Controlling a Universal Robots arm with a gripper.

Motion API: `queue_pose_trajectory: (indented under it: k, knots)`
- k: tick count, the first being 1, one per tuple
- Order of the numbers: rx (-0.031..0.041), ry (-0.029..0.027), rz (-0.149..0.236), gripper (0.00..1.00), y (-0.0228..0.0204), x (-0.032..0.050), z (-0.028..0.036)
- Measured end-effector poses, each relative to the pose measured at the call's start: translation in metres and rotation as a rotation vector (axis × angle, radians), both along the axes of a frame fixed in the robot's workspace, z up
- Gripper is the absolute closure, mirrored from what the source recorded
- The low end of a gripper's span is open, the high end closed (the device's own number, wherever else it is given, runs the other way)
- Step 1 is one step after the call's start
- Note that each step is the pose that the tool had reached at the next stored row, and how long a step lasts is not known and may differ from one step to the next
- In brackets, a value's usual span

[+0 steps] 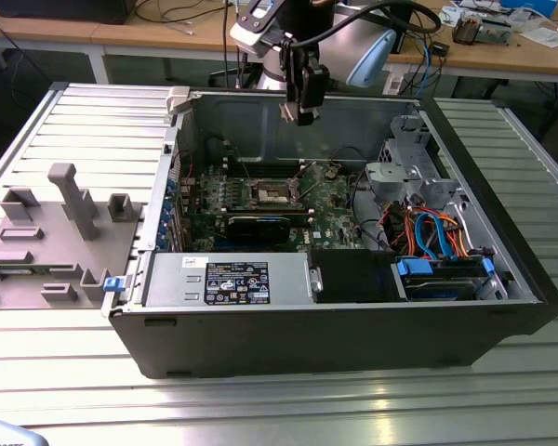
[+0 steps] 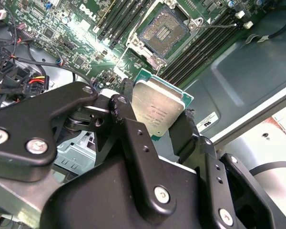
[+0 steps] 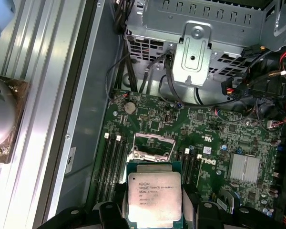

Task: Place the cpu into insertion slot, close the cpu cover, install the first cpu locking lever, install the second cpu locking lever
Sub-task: 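Place the cpu into insertion slot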

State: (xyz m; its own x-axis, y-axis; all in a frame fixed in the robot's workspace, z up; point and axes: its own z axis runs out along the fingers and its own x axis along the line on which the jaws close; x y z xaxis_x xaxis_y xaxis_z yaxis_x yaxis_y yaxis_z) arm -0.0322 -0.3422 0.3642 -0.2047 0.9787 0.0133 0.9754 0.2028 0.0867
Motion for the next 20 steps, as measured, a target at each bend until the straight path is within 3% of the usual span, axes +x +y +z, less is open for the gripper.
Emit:
queue_pose_trajectory:
  k: [20]
  knots:
    - [0.0,0.0,-0.02,0.45,0.0,0.0,0.0]
